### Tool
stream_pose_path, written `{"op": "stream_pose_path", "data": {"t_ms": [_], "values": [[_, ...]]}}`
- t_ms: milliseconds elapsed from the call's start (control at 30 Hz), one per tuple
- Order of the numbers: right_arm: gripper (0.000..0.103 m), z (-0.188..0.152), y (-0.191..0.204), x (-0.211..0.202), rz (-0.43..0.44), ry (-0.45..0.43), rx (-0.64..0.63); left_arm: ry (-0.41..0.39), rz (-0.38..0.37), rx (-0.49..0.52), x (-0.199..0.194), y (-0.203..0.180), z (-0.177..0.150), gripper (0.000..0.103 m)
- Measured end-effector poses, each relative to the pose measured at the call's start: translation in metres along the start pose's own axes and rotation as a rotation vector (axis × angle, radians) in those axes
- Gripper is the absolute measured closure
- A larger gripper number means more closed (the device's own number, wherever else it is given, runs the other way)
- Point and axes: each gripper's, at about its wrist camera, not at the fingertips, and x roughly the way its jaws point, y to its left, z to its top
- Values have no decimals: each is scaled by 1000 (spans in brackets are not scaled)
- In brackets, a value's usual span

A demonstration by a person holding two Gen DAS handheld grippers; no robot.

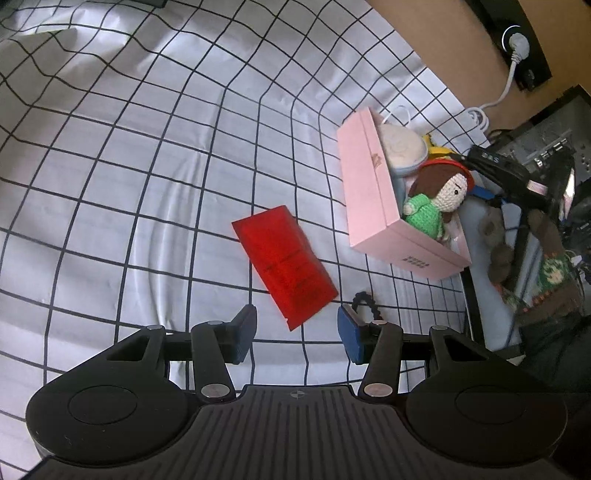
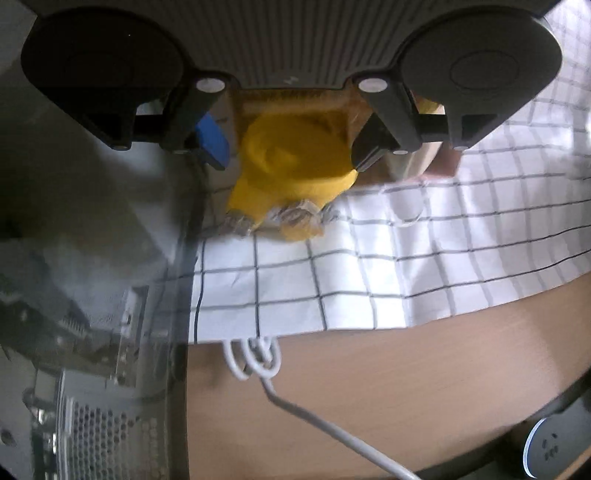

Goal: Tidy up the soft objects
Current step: 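Drop the doll into the pink box with the left gripper while the right gripper carries the duck there, then release the yellow duck into the pink box with the right gripper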

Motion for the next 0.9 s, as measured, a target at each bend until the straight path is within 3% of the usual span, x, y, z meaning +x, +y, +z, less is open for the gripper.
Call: {"op": "stream_pose_path", "data": {"t_ms": [133, 200, 267, 367, 600, 667, 733, 833, 900], "values": [[32, 4, 5, 19, 28, -43, -17, -5, 0, 4, -3, 0, -3, 51], [64, 3, 11, 24, -33, -45, -61, -1, 13, 6, -4, 1, -5, 51], [80, 1, 10, 19, -62, -60, -90, 3, 27, -3, -5, 4, -6, 51], [93, 1, -4, 4, -25, -81, -29, -1, 42, -24, -8, 11, -7, 51], [95, 11, -18, -60, 111, -190, 35, 1, 44, -57, -4, 13, -10, 51], [96, 13, -23, -67, 164, -164, 94, 8, 35, -49, 0, 7, -11, 51], [96, 13, -23, -55, 179, -77, 130, 15, 25, -37, 3, 1, -12, 51], [96, 4, -17, -13, 89, 86, 116, 27, 13, -18, 6, -8, -14, 51], [92, -5, -17, -3, 46, 88, 87, 33, 13, -7, 8, -11, -15, 51]]}}
